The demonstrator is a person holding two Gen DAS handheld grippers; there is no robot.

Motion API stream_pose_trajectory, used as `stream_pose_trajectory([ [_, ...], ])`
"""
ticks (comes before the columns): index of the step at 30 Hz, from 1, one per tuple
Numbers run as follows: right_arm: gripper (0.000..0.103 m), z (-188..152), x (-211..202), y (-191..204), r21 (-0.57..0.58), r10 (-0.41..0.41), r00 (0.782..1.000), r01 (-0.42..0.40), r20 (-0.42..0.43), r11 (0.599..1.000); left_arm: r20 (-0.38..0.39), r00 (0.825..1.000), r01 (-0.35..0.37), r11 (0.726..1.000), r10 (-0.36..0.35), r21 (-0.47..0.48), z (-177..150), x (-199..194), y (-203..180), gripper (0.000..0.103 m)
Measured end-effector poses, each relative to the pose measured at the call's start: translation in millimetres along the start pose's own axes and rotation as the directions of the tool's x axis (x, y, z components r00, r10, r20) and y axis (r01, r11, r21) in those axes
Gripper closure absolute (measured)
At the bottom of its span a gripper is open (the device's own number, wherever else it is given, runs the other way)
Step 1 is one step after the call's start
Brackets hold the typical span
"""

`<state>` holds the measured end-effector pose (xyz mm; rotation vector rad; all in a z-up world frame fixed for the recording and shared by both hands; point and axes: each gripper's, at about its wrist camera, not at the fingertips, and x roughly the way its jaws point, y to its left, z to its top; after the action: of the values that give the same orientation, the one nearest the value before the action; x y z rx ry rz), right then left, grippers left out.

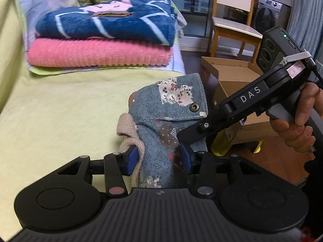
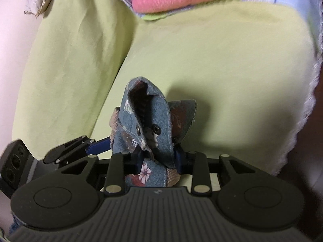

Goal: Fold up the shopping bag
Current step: 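Lift the bundle with both grippers and carry it over the cardboard box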

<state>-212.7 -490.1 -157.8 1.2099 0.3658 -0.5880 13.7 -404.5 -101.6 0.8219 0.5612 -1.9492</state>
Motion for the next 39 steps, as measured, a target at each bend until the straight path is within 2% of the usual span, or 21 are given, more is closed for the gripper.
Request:
stream_pose_trajectory([
  [12,0.075,23,-44,-54,0.040,0.003,0.999,-0.005,0.046,0.999,-0.035,0.999,0.042,0.997,-0.040,0.062,47,47,-39,0.055],
  [21,0.075,38,-113,-116,0.113,-0.043,0.989,0.027,0.140,0.993,-0.036,0.987,0.162,0.972,-0.158,0.171,102,107,-99,0.055],
  [25,0.075,30,-154,-144,0.144,-0.086,0.977,0.058,0.195,0.988,-0.026,0.974,0.226,0.949,-0.226,0.220,130,137,-137,0.055],
  [31,0.075,21,-220,-185,0.176,-0.172,0.950,0.128,0.261,0.976,-0.026,0.945,0.322,0.909,-0.327,0.266,160,183,-198,0.055],
  [35,0.075,24,-258,-214,0.195,-0.240,0.931,0.190,0.275,0.962,-0.050,0.926,0.373,0.889,-0.373,0.268,167,216,-232,0.055],
  [39,0.075,24,-282,-245,0.225,-0.300,0.918,0.244,0.259,0.943,-0.081,0.910,0.415,0.880,-0.408,0.233,163,249,-254,0.055],
])
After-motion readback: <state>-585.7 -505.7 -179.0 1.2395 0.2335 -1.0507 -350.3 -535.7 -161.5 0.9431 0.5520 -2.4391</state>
